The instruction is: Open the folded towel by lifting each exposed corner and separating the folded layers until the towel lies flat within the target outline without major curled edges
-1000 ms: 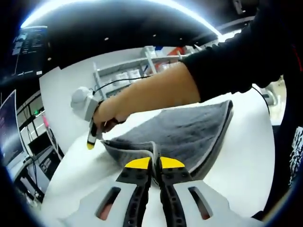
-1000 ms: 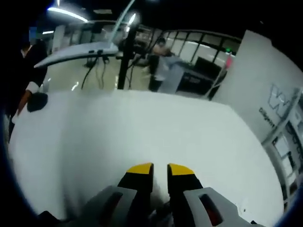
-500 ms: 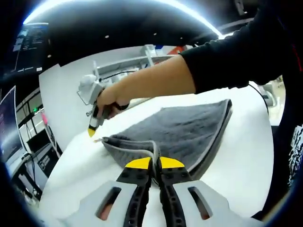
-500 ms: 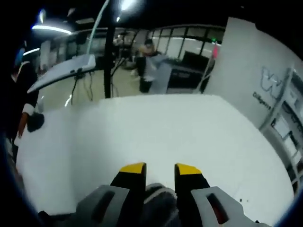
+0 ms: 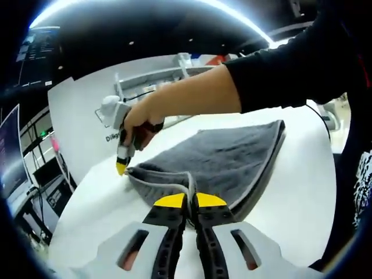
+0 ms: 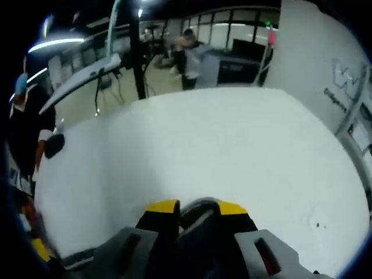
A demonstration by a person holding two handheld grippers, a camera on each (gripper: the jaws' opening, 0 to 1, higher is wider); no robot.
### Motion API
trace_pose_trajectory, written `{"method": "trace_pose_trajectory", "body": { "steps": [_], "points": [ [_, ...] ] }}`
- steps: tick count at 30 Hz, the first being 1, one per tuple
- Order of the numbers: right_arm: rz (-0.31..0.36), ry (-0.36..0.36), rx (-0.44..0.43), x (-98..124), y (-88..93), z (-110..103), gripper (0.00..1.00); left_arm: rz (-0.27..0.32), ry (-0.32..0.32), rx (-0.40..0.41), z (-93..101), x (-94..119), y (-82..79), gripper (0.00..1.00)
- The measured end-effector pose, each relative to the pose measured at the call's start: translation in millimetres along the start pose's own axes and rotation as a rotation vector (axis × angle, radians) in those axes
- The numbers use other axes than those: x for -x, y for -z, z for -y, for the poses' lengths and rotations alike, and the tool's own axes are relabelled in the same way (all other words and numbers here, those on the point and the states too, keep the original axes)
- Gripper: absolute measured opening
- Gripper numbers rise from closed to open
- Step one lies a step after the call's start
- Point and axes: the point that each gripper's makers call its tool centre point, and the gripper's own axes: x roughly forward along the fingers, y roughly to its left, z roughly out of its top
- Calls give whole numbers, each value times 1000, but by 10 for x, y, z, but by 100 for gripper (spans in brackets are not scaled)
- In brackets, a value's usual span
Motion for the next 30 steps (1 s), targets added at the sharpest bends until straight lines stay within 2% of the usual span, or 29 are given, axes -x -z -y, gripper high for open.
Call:
{"method": "trace_pose_trajectory", "body": {
  "steps": [3,5,9,12,17,21,23,24,26,30],
  "points": [
    [16,-24,16,-39,-9,-98,23,101,-61,-12,-116,62,-194,14],
    [16,-48,14,-95,10,-170,25,142,-100,-7,-241,80,-306,20],
    [-7,-57,25,-224,81,-245,27,145,-92,-4,-246,92,-354,23],
    [-1,-54,35,-246,63,-267,28,119,-79,-15,-206,55,-296,24],
    [-3,-51,28,-246,53,-275,30,33,-28,-1,-110,-32,-88,25],
    [-5,-42,11,-250,47,-272,30,-1,-6,23,-76,-45,-9,18],
    [-4,-40,12,-252,42,-277,30,-40,-15,70,-116,-36,70,16],
    [-4,-40,13,-253,42,-278,30,-78,-9,82,-122,-38,140,16],
    [-4,-42,14,-253,42,-280,30,-141,13,80,-119,-61,274,19],
    [-1,-44,16,-264,22,-264,31,-147,18,84,-91,-75,327,20]
  ]
}}
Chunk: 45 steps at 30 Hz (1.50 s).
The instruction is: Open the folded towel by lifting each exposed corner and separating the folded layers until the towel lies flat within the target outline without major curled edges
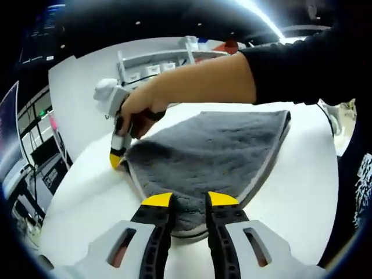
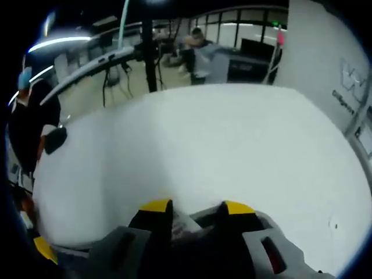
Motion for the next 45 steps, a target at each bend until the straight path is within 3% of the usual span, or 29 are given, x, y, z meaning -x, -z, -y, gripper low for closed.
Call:
{"method": "trace_pose_trajectory", "body": {
  "steps": [15,20,22,24,26,27,28,30,34,36,39,45],
  "points": [
    [5,3,7,-3,3,-39,33,12,3,28,23,13,20,21],
    [9,-10,53,5,-31,-71,44,23,1,47,8,18,33,23],
    [36,-18,66,44,-95,-106,50,45,-26,52,-45,24,9,32],
    [73,-28,77,99,-185,-146,59,77,-95,44,-168,43,-40,60],
    [105,-33,103,145,-265,-182,74,140,-110,56,-208,53,-158,92],
    [109,-37,109,176,-285,-209,82,157,-116,71,-219,55,-184,99],
    [119,-40,111,201,-315,-225,87,147,-129,106,-249,82,-170,100],
    [134,-32,117,254,-365,-236,98,193,-147,151,-325,100,-245,100],
    [183,-8,104,415,-444,-218,100,193,-143,155,-346,111,-272,100],
    [203,-9,94,477,-477,-193,100,200,-173,147,-383,126,-292,100],
    [271,13,83,598,-598,-113,100,215,-151,160,-359,122,-330,100],
    [341,46,101,810,-701,-77,100,229,-141,193,-360,123,-354,100]
  ]
}}
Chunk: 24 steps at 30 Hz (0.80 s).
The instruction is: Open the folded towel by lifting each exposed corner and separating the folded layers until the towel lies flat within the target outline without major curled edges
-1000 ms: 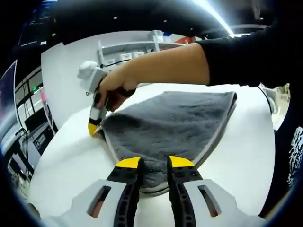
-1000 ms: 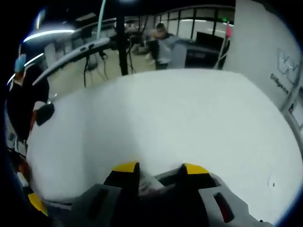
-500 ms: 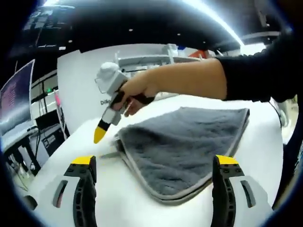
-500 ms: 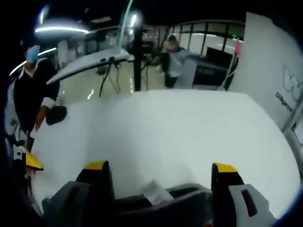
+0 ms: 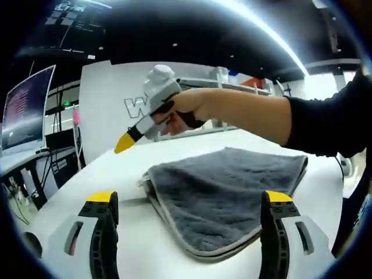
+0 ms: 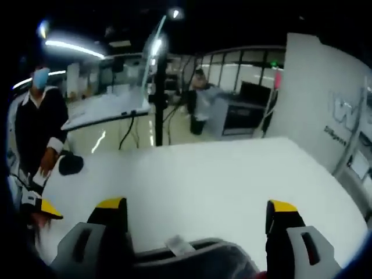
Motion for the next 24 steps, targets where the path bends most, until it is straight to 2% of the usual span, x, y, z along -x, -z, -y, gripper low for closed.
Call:
{"method": "trace_pose_trajectory", "body": {
  "steps": [3,4,8,15,21,24],
  "points": [
    [36,-4,-10,118,-66,-8,100,3,-15,2,-42,15,-21,100],
    [47,1,-14,147,-79,2,100,8,-47,2,-105,30,-34,100],
    [86,29,-35,325,-84,65,99,-4,-51,7,-170,37,-26,100],
    [149,64,-78,593,-20,150,99,-4,-44,14,-154,36,-79,100],
    [130,84,-66,606,98,187,99,-20,-16,12,-38,25,-63,100],
    [121,81,-59,608,145,172,99,-54,-2,4,12,4,53,100]
  ]
}}
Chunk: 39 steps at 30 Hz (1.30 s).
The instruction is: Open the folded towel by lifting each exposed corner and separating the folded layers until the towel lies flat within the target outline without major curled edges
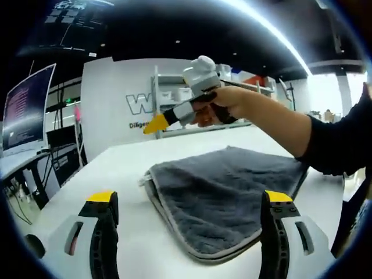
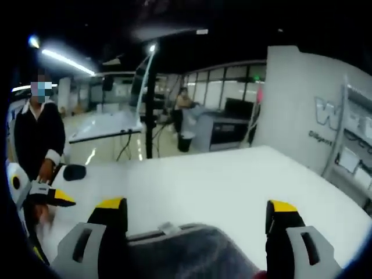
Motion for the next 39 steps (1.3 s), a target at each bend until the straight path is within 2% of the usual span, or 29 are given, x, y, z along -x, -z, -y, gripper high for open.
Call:
{"method": "trace_pose_trajectory", "body": {
  "steps": [2,5,16,21,23,29,34,39],
  "points": [
    [-2,-8,0,-3,29,-17,99,-45,11,-8,33,-13,131,100],
    [-5,-17,-3,-18,62,-19,99,-73,24,-19,71,4,211,98],
    [-83,-15,107,-83,37,88,99,-135,93,-5,225,72,349,77],
    [-93,-13,148,-74,-47,135,99,-151,90,-1,165,112,365,66],
    [-99,-11,165,-75,-70,157,99,-155,94,8,152,121,363,65],
    [-114,-18,175,-108,-147,257,99,-172,123,37,211,133,392,55],
    [-146,-20,175,-145,-142,324,99,-202,132,65,230,127,450,48],
    [-181,-25,199,-168,-121,323,99,-174,128,74,226,145,355,42]
  ]
}}
